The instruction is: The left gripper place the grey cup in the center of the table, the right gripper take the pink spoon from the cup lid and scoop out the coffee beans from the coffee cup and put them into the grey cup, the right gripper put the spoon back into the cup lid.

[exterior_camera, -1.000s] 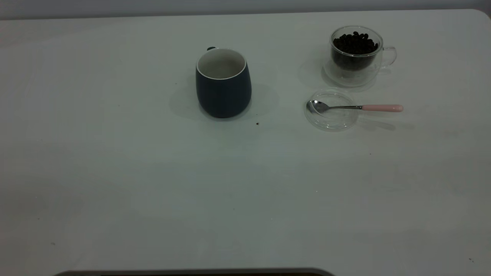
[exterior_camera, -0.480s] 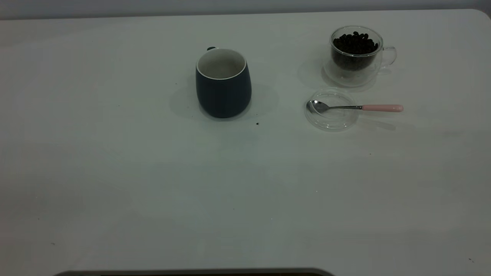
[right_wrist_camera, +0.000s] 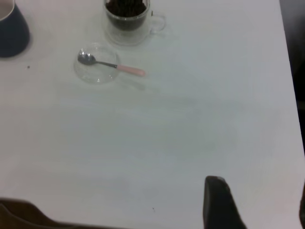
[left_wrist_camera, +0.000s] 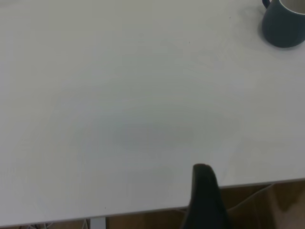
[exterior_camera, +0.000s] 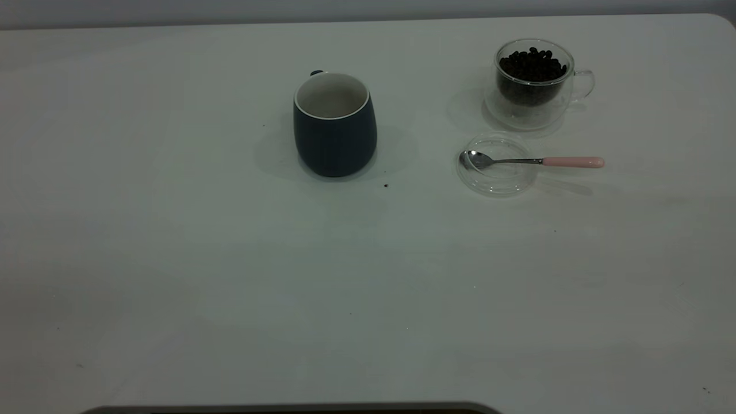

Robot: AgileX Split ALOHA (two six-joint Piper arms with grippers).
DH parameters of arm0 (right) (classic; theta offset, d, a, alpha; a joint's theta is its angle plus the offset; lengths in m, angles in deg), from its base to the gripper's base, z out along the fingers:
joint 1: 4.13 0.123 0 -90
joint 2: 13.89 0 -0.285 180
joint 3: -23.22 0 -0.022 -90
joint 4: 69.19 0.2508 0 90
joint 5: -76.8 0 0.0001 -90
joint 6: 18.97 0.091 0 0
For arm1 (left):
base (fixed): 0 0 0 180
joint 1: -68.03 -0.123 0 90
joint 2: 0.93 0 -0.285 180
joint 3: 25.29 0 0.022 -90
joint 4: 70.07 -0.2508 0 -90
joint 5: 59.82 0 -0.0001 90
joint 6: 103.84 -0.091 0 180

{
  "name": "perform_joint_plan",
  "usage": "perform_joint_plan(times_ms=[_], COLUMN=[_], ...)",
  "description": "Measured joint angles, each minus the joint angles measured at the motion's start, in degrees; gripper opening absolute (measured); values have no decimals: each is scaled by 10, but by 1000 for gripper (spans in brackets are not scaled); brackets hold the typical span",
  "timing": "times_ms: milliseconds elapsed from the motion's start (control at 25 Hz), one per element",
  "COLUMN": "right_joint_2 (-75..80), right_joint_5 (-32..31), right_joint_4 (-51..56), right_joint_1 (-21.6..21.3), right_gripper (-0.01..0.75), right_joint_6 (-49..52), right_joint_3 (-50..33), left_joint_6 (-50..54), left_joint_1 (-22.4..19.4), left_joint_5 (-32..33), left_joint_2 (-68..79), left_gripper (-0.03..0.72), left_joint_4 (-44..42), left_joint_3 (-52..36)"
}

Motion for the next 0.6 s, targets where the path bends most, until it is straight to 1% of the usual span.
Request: perform_joint_plan(times_ms=[240, 600], right_joint_2=[0, 0], right_joint_5=[4, 4], right_joint_4=[-33, -40], right_joint_1=[0, 0], right_gripper=[400, 360], right_joint_6=[51, 61], right_joint_3=[-2, -2], left_joint_6=[0, 0], left_joint_1=[0, 0], left_joint_5=[0, 0], left_joint_2=[0, 0], left_gripper=[586, 586], left_joint_4=[0, 0], left_joint_3=[0, 0])
